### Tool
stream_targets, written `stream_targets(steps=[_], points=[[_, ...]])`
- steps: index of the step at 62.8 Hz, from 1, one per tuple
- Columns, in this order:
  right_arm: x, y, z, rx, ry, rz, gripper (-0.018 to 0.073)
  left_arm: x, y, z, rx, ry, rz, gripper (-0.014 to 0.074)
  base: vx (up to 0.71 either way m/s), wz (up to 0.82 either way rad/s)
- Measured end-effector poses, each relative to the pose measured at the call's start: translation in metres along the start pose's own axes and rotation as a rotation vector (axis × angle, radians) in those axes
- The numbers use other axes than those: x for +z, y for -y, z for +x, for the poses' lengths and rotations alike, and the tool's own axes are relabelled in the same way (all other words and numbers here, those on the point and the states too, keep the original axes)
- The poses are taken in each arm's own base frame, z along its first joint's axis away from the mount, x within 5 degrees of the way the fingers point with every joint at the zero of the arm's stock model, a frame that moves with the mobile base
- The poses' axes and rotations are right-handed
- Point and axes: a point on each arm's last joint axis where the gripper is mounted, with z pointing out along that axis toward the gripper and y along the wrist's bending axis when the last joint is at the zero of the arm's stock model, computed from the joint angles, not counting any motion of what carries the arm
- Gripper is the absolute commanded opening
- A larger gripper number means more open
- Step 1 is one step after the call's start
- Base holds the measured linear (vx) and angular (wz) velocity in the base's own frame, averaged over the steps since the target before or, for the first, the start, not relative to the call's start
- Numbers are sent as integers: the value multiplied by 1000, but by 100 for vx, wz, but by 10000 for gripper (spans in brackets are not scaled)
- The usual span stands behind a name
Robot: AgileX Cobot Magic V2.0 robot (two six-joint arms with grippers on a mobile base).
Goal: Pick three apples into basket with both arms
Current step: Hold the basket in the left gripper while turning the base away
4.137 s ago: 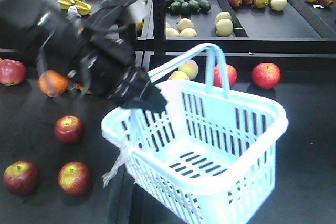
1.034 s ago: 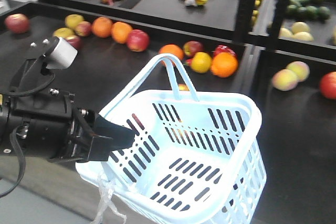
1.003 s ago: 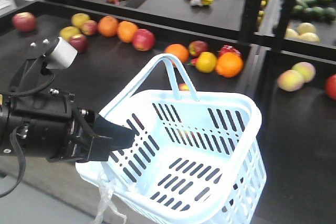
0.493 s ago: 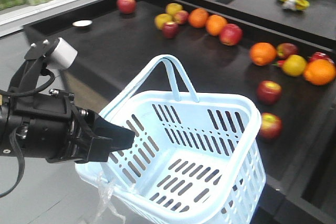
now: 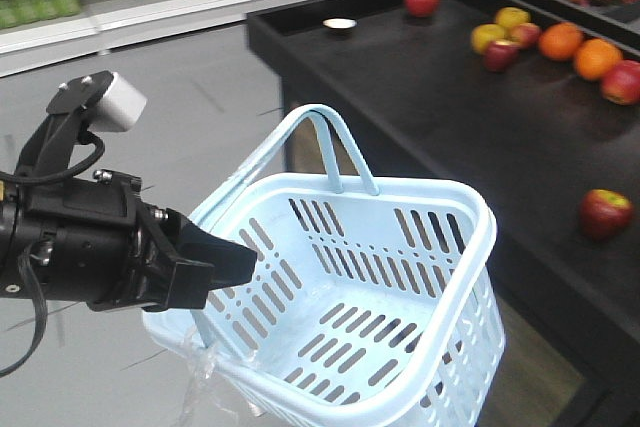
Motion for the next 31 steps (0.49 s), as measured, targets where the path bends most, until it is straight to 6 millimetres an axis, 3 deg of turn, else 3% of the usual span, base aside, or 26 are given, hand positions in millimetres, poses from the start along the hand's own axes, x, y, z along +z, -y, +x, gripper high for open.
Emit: stream_targets(steps=[31], points=[[0,0,0,0,0,0,-4,0,0,0,0,0,0,-7,-14,58]])
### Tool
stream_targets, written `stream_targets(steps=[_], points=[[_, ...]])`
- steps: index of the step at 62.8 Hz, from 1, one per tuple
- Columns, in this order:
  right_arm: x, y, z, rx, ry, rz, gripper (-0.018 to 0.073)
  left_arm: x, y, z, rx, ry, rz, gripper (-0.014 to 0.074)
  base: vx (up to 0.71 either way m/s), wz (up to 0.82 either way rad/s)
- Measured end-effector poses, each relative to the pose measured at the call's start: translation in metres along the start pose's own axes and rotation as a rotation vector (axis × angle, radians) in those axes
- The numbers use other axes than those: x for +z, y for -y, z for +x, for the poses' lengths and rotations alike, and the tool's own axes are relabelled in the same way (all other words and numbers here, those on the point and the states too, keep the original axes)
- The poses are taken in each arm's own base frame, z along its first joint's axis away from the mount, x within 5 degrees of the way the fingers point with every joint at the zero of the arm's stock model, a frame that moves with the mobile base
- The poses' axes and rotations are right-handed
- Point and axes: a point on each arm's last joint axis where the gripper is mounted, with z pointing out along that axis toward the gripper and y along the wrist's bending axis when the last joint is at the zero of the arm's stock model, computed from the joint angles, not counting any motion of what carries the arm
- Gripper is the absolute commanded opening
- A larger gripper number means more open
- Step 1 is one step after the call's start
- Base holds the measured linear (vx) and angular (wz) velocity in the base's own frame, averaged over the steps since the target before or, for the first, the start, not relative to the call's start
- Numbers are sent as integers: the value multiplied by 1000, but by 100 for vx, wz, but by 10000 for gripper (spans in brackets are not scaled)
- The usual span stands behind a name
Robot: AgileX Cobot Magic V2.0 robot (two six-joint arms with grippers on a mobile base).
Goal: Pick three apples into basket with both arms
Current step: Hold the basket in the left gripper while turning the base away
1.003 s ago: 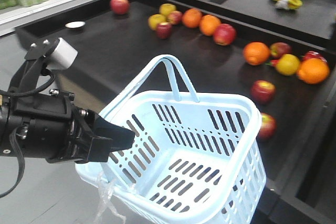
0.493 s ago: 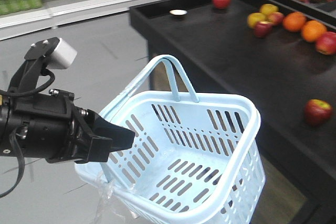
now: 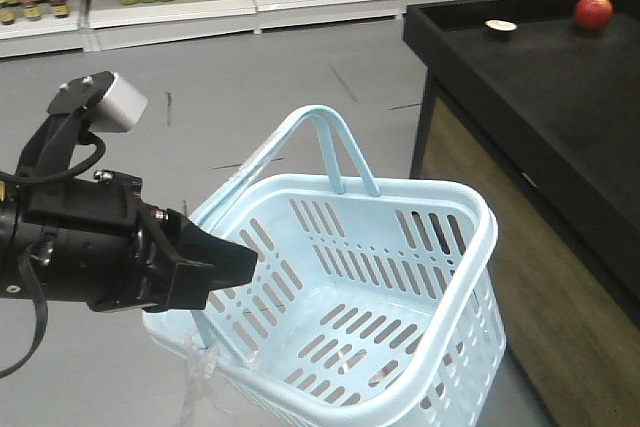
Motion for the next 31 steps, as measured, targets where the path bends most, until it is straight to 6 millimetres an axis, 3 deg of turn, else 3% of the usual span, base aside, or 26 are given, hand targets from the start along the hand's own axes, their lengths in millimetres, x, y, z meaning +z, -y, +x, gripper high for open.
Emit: stream_targets(steps=[31], points=[[0,0,0,0,0,0,-4,0,0,0,0,0,0,-7,-9,65]])
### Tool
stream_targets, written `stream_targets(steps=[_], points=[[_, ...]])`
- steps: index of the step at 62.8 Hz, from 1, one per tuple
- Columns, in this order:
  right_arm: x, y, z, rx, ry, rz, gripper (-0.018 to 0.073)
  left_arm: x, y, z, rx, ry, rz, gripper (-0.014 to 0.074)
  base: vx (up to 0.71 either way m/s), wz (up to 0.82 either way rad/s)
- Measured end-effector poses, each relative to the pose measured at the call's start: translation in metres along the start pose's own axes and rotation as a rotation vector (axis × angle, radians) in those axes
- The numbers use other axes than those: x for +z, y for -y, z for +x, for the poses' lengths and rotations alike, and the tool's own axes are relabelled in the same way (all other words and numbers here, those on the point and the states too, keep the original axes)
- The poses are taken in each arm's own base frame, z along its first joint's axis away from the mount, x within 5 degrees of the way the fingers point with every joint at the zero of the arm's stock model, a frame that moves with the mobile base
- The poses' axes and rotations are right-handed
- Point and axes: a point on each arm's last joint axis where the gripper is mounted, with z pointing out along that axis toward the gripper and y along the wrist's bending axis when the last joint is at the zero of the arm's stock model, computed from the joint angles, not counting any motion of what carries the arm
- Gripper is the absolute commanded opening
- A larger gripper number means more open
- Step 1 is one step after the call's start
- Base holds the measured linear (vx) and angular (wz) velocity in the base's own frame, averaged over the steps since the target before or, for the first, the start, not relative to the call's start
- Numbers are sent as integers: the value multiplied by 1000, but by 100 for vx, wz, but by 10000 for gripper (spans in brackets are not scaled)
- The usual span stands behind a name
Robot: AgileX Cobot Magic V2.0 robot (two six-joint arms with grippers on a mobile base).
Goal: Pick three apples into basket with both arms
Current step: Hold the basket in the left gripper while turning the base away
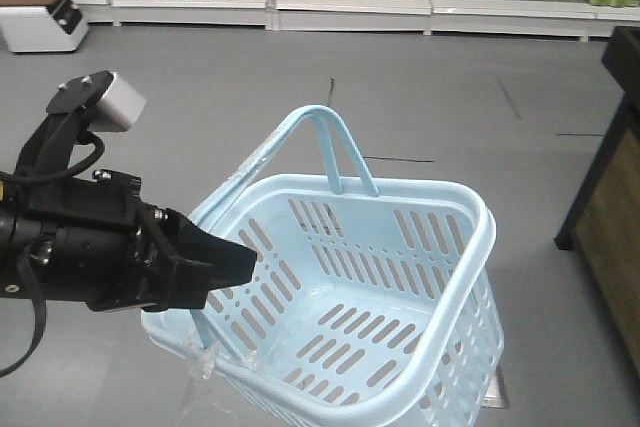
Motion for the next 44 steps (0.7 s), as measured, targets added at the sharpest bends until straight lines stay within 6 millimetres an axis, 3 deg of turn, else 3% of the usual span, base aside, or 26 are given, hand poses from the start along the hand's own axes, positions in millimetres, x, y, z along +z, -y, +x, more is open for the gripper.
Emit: stream_targets(steps=[16,44], points=[[0,0,0,0,0,0,-4,0,0,0,0,-5,1,-7,-1,50],[0,0,0,0,0,0,-4,0,0,1,0,-7,2,-7,8,25]])
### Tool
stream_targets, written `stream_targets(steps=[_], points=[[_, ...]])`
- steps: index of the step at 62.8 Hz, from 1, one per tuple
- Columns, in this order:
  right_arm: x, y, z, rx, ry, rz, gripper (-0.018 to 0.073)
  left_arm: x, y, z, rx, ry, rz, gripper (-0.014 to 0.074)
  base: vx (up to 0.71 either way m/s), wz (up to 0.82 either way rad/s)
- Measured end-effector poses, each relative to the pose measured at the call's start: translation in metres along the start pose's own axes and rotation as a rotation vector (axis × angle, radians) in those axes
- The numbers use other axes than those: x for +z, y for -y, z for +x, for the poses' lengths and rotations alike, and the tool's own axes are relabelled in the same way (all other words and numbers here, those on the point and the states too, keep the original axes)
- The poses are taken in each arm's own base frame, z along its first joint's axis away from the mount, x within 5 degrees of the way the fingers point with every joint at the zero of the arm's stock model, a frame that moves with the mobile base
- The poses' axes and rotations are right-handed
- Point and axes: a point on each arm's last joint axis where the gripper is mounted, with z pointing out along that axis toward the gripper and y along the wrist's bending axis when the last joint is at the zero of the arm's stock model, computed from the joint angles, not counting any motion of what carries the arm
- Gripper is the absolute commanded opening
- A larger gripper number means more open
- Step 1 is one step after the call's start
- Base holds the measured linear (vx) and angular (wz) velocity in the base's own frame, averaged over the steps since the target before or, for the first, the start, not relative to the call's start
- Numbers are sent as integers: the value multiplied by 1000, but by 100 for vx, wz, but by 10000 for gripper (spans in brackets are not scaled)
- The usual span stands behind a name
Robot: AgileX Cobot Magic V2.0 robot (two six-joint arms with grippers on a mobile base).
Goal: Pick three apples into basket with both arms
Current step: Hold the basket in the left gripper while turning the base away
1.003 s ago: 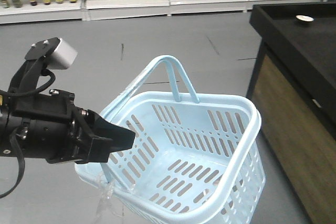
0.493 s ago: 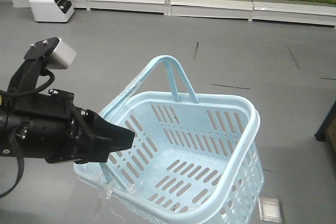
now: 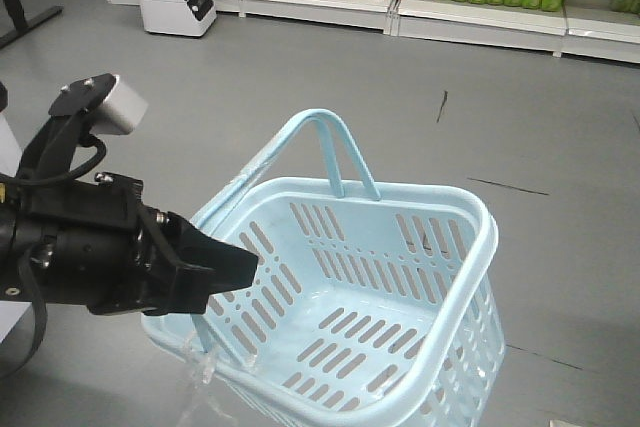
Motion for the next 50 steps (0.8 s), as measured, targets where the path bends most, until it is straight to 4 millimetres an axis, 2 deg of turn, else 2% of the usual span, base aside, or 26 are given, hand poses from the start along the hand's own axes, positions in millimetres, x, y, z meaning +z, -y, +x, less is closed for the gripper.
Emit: stream_targets(steps=[25,50], points=[[0,0,0,0,0,0,-4,0,0,0,0,0,0,-7,15,14],[0,0,0,0,0,0,-4,0,0,0,0,0,0,-7,22,-9]])
